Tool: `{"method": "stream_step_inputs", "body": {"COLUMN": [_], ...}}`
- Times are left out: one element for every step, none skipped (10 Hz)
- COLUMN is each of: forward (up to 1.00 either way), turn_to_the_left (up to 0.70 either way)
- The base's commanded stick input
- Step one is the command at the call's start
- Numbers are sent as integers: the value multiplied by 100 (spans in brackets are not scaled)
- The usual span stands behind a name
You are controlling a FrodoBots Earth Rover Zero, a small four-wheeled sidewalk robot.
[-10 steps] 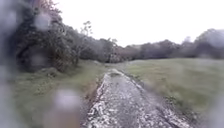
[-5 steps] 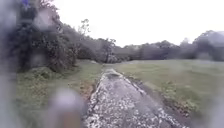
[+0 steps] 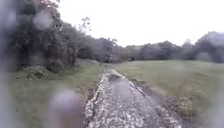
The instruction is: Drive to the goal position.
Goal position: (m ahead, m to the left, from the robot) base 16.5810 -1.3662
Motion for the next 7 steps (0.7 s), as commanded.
{"method": "stream_step_inputs", "body": {"forward": [85,85,85,85,85,85,85], "turn_to_the_left": [0,0,0,0,0,0,0]}}
